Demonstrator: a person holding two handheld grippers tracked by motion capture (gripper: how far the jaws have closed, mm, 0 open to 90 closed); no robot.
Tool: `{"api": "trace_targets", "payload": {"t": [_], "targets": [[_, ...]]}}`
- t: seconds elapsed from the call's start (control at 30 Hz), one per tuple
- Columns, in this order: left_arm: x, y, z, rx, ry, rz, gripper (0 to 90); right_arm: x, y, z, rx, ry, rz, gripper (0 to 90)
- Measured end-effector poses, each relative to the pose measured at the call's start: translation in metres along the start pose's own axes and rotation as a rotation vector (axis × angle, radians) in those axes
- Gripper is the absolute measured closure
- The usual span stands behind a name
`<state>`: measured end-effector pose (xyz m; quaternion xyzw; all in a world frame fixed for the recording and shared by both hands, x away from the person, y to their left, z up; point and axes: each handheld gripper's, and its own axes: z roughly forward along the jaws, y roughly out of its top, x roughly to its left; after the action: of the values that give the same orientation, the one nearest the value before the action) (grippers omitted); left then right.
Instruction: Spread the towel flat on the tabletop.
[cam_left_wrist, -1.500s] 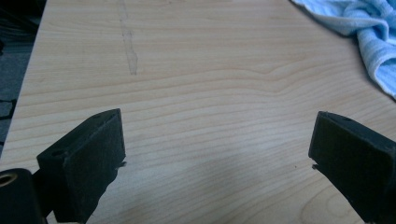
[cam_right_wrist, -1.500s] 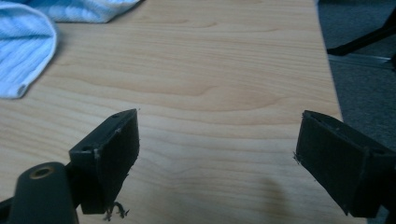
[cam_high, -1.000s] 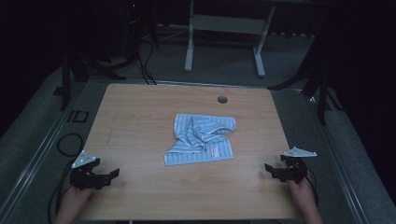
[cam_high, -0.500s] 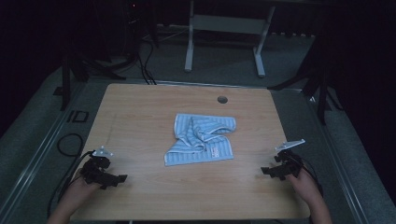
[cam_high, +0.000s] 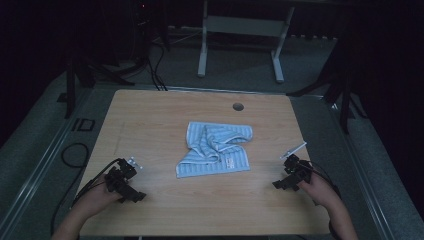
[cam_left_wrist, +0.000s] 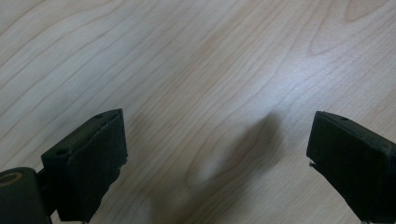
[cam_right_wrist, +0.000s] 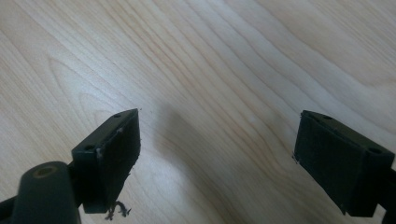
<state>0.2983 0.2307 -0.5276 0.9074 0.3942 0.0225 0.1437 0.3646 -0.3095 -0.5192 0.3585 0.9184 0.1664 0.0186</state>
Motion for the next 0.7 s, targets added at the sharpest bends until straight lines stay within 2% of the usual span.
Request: {"api": "trace_targets", "payload": {"t": [0.03, 0.1, 0.17, 0.33, 0.4, 0.43, 0.5, 0.53, 0.6, 0.7], "targets": [[0.0, 0.0, 0.0, 0.0, 0.0, 0.0, 4.7, 0.0, 0.0, 0.0, 0.0, 0.0, 0.0, 14.2], [-0.001, 0.006, 0.001, 0.014, -0.016, 0.007, 4.7, 0.002, 0.008, 0.004, 0.04, -0.001, -0.024, 13.9], [-0.003, 0.01, 0.003, 0.033, -0.032, 0.014, 4.7, 0.003, 0.011, 0.005, 0.049, -0.001, -0.032, 13.9], [-0.008, 0.023, 0.006, 0.075, -0.037, 0.051, 4.7, 0.006, 0.022, 0.008, 0.085, 0.01, -0.062, 13.9], [-0.01, 0.03, 0.007, 0.071, -0.031, 0.063, 4.7, 0.007, 0.026, 0.01, 0.096, 0.015, -0.072, 13.9], [-0.013, 0.037, 0.006, 0.06, -0.044, 0.069, 4.7, 0.009, 0.031, 0.011, 0.1, 0.026, -0.078, 13.8], [-0.013, 0.041, 0.006, 0.051, -0.047, 0.072, 4.7, 0.01, 0.036, 0.013, 0.104, 0.039, -0.082, 13.7], [-0.014, 0.049, 0.007, 0.037, -0.058, 0.077, 4.8, 0.011, 0.038, 0.014, 0.101, 0.036, -0.086, 13.6], [-0.014, 0.052, 0.007, 0.033, -0.059, 0.078, 5.9, 0.014, 0.043, 0.015, 0.1, 0.005, -0.099, 13.4], [-0.018, 0.063, 0.01, 0.048, -0.04, 0.108, 7.0, 0.014, 0.048, 0.017, 0.099, 0.006, -0.095, 13.4]]}}
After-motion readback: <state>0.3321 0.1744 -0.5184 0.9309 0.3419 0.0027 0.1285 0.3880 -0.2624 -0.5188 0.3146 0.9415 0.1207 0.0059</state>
